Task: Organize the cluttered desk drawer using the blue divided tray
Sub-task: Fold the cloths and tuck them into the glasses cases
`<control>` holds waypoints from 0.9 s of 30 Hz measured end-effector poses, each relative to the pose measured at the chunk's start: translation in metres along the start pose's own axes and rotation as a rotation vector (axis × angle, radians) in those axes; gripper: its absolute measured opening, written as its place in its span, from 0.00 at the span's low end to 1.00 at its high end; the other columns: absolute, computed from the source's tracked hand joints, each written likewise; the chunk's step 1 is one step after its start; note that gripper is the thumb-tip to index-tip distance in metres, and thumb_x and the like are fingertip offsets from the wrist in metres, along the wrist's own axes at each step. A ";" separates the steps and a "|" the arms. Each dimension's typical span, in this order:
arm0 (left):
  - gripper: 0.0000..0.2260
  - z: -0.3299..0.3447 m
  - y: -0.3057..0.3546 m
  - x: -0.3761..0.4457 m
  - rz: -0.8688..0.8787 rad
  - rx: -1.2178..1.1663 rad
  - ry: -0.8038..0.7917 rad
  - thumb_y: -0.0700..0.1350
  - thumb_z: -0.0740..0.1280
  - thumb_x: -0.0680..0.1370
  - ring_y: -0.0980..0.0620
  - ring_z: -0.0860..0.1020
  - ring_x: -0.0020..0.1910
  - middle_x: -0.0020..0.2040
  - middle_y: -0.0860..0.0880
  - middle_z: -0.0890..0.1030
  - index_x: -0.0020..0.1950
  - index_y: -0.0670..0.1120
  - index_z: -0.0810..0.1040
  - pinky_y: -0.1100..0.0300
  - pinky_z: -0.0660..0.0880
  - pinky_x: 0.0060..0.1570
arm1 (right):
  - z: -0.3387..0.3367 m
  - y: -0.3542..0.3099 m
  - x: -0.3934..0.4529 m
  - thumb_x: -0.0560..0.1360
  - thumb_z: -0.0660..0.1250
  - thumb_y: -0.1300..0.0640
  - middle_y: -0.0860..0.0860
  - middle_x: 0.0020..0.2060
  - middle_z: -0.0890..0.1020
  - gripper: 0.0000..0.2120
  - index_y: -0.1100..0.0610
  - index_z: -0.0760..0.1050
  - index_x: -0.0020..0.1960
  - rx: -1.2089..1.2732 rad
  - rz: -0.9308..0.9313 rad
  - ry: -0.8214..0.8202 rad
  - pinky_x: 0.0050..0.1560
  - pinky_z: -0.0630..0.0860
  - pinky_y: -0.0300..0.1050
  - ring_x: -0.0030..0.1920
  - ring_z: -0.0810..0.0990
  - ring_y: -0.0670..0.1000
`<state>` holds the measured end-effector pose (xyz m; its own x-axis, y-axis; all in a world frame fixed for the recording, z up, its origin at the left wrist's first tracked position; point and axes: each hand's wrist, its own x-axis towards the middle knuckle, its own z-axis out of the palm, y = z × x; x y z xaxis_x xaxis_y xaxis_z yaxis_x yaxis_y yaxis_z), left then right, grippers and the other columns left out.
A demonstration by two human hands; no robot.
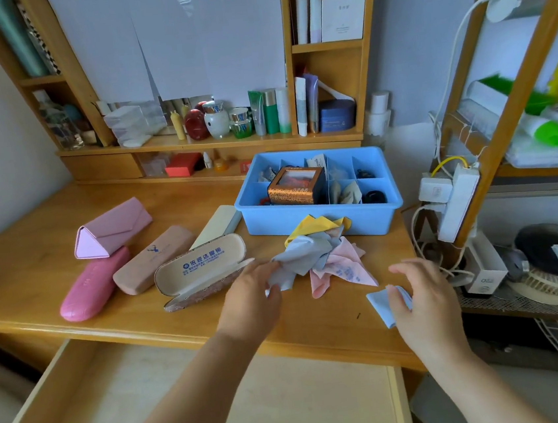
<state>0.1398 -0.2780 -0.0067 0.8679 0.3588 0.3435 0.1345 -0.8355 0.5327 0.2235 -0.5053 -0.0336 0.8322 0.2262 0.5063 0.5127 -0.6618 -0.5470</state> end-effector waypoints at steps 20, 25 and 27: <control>0.12 -0.078 0.023 -0.014 -0.363 -0.943 -0.119 0.39 0.63 0.72 0.50 0.75 0.36 0.36 0.50 0.80 0.39 0.54 0.82 0.58 0.69 0.35 | -0.006 -0.108 0.020 0.75 0.66 0.63 0.42 0.37 0.83 0.07 0.53 0.80 0.43 0.821 0.103 -0.472 0.48 0.76 0.43 0.43 0.81 0.41; 0.19 -0.075 0.015 -0.026 -0.449 -1.093 -0.117 0.33 0.59 0.78 0.48 0.73 0.32 0.33 0.46 0.78 0.38 0.52 0.82 0.60 0.63 0.32 | -0.018 -0.118 0.013 0.69 0.68 0.64 0.40 0.52 0.82 0.19 0.43 0.76 0.53 0.768 -0.047 -0.656 0.57 0.73 0.38 0.55 0.78 0.41; 0.19 -0.074 0.016 -0.028 -0.472 -1.120 -0.112 0.33 0.59 0.78 0.49 0.71 0.33 0.32 0.45 0.77 0.37 0.52 0.82 0.61 0.61 0.32 | -0.019 -0.122 0.007 0.67 0.69 0.61 0.35 0.52 0.80 0.22 0.38 0.74 0.54 0.651 -0.131 -0.702 0.56 0.72 0.32 0.56 0.77 0.38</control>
<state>0.0823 -0.2707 0.0500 0.8893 0.4456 -0.1029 0.0094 0.2073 0.9782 0.1632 -0.4362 0.0493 0.5885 0.7856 0.1913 0.4513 -0.1229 -0.8839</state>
